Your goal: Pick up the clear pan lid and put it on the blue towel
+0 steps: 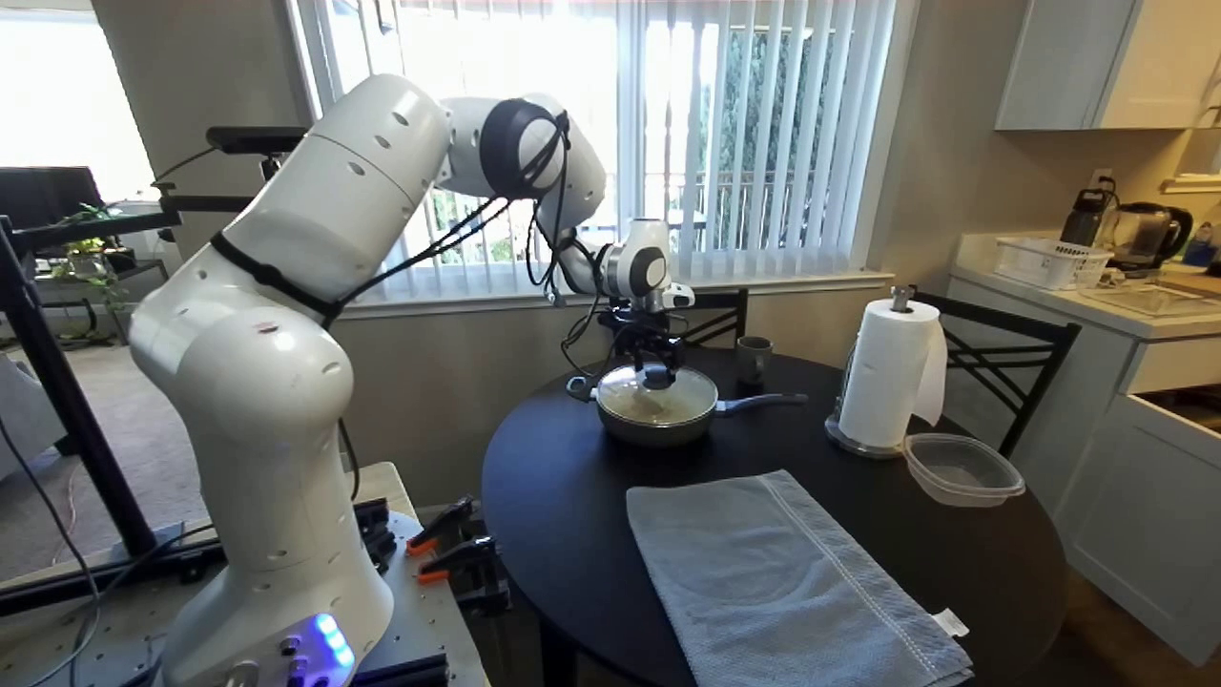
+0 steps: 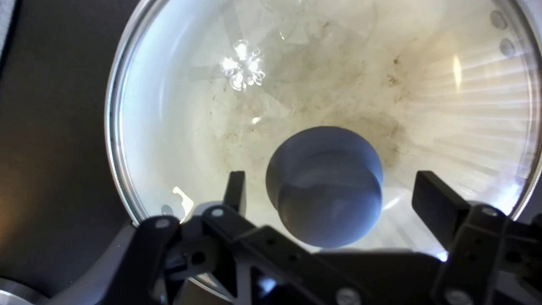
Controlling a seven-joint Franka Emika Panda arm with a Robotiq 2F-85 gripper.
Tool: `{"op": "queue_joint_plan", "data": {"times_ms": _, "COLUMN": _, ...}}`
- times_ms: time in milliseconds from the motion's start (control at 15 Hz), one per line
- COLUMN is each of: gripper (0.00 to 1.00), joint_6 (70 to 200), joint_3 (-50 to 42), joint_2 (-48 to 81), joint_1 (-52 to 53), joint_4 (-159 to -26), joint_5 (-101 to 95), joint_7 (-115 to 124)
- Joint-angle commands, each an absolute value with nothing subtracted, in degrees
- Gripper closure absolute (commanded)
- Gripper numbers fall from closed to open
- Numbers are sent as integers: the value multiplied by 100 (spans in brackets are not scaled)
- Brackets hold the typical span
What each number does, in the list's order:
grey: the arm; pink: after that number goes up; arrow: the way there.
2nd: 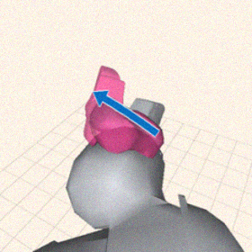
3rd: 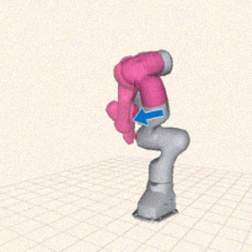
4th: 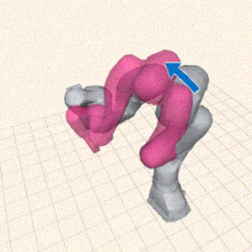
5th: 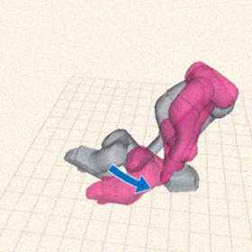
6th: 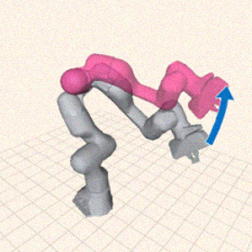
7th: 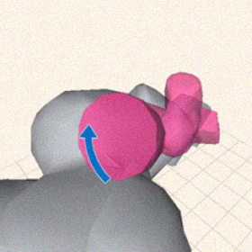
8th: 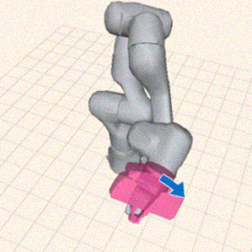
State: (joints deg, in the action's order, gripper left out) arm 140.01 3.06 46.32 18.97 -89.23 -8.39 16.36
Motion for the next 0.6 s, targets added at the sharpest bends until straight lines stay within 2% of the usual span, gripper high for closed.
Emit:
{"op": "queue_joint_plan", "data": {"times_ms": 0, "gripper": 0, "joint_6": 13817, "joint_3": 279, "joint_2": 4820, "joint_1": 1898, "joint_4": -8593, "joint_5": -724, "joint_7": 1572}}
{"op": "queue_joint_plan", "data": {"times_ms": 67, "gripper": 0, "joint_6": 13815, "joint_3": 272, "joint_2": 4852, "joint_1": 1900, "joint_4": -8541, "joint_5": -724, "joint_7": 1574}}
{"op": "queue_joint_plan", "data": {"times_ms": 133, "gripper": 25, "joint_6": 13814, "joint_3": 264, "joint_2": 4879, "joint_1": 1902, "joint_4": -8496, "joint_5": -727, "joint_7": 1574}}
{"op": "queue_joint_plan", "data": {"times_ms": 267, "gripper": 33, "joint_6": 13826, "joint_3": 243, "joint_2": 4914, "joint_1": 1912, "joint_4": -8427, "joint_5": -736, "joint_7": 1591}}
{"op": "queue_joint_plan", "data": {"times_ms": 533, "gripper": 61, "joint_6": 13737, "joint_3": 210, "joint_2": 4938, "joint_1": 1924, "joint_4": -8323, "joint_5": -729, "joint_7": 1644}}
